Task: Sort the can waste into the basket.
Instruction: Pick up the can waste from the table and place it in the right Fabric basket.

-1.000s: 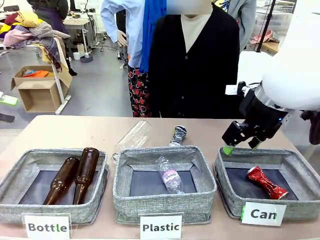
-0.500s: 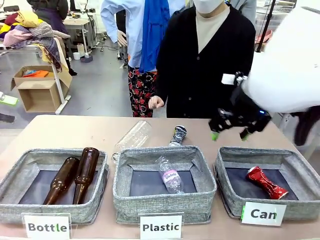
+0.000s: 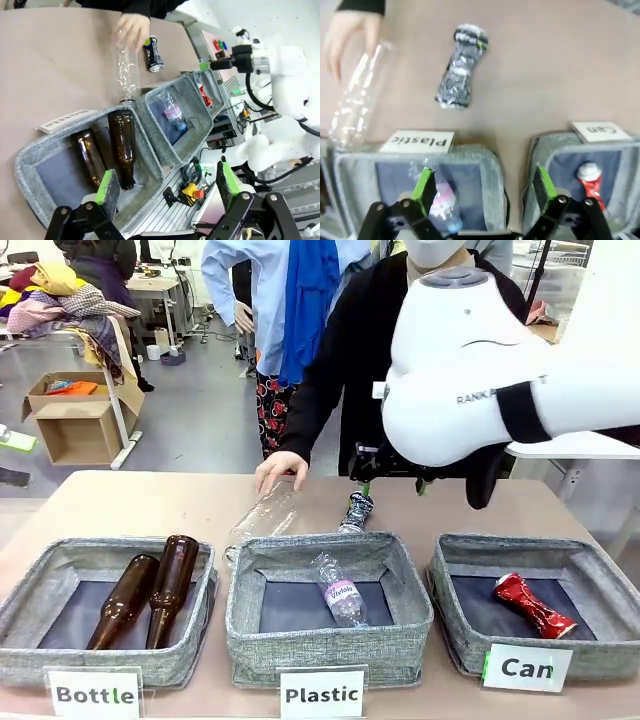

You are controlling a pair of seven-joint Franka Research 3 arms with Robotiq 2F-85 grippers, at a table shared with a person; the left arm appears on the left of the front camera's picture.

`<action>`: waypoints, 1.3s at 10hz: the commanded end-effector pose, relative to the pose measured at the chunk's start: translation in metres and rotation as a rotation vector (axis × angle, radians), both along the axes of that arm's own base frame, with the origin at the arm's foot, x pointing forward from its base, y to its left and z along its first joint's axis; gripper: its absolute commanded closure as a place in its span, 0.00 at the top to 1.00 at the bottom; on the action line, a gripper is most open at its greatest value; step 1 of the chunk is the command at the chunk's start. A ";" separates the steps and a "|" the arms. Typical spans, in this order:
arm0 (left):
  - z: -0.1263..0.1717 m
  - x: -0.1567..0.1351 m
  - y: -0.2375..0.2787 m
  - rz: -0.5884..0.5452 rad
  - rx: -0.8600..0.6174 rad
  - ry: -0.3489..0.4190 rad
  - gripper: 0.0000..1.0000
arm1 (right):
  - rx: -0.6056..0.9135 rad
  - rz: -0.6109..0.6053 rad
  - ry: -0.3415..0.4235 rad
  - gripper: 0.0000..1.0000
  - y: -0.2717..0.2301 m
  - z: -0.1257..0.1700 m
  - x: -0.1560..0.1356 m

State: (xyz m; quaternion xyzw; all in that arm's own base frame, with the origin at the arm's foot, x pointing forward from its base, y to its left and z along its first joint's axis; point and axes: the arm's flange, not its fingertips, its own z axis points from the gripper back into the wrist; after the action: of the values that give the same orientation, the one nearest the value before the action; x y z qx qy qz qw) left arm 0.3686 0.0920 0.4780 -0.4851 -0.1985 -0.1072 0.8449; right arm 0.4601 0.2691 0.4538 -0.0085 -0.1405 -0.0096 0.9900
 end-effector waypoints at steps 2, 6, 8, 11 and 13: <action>-0.001 -0.003 0.001 -0.010 0.004 -0.017 1.00 | 0.081 0.121 0.078 1.00 -0.032 0.026 -0.017; -0.001 -0.003 0.001 -0.010 0.004 -0.017 1.00 | 0.309 0.138 0.063 1.00 -0.196 0.061 -0.100; -0.001 -0.003 0.001 -0.010 0.004 -0.017 1.00 | 0.450 0.122 0.027 1.00 -0.259 0.052 -0.127; -0.001 -0.003 0.001 -0.010 0.004 -0.017 1.00 | 0.585 0.039 -0.033 1.00 -0.316 0.019 -0.143; -0.001 -0.003 0.001 -0.010 0.004 -0.017 1.00 | 0.585 0.011 -0.028 1.00 -0.313 0.015 -0.139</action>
State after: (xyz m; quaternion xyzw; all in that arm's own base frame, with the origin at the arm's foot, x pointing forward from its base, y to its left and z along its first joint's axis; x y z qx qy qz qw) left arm 0.3679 0.0923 0.4781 -0.4847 -0.1992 -0.1070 0.8449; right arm 0.3280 -0.0615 0.4887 0.2729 -0.1343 -0.0523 0.9512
